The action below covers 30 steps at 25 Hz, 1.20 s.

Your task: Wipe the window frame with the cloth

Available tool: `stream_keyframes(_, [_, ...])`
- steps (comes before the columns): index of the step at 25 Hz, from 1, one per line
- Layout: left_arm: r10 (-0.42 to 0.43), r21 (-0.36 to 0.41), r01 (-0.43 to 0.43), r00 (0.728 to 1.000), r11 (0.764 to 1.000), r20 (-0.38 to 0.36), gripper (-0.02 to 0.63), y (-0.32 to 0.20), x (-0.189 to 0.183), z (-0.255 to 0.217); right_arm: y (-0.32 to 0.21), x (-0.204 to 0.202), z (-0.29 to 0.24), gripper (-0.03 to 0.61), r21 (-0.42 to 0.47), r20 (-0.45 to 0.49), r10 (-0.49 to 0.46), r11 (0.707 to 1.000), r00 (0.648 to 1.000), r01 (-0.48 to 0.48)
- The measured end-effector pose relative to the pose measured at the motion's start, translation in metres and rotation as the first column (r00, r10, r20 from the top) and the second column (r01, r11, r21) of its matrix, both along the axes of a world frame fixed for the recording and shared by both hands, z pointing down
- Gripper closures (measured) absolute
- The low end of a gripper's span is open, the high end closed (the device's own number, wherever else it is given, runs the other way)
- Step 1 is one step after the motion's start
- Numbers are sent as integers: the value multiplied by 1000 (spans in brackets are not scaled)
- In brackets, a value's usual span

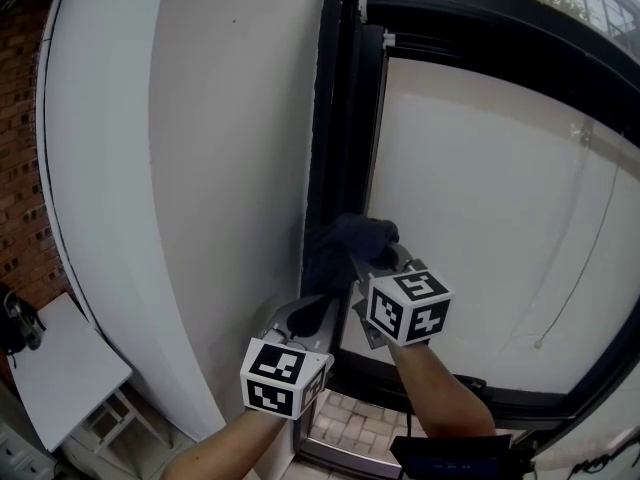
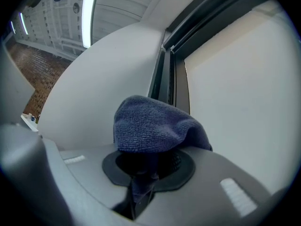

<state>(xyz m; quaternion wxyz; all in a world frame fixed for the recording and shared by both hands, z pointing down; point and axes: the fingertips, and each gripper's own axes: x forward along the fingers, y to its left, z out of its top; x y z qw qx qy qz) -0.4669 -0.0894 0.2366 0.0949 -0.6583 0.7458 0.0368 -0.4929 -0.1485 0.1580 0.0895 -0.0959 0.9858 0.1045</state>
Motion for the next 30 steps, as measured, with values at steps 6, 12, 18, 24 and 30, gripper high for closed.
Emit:
stream_keyframes(6, [-7, 60, 6, 1000, 998, 8, 620, 0, -1, -36, 2, -1, -31, 525, 37, 28, 0, 999, 1000, -1])
stream_keyframes(12, [-12, 98, 10, 1000, 995, 21, 620, -1, -3, -61, 3, 0, -56, 525, 50, 58, -9, 999, 998, 7])
stream_keyframes(18, [3, 129, -10, 999, 992, 53, 620, -5, 6, -87, 4, 2, -87, 525, 75, 102, -10, 997, 995, 2])
stream_keyframes(24, [-16, 150, 9, 999, 989, 48, 620, -5, 3, -105, 4, 3, -115, 525, 97, 140, -12, 995, 990, -2])
stream_keyframes(30, [-15, 192, 2, 998, 981, 68, 620, -6, 2, -128, 1, 7, -142, 525, 120, 188, 4, 992, 982, -27])
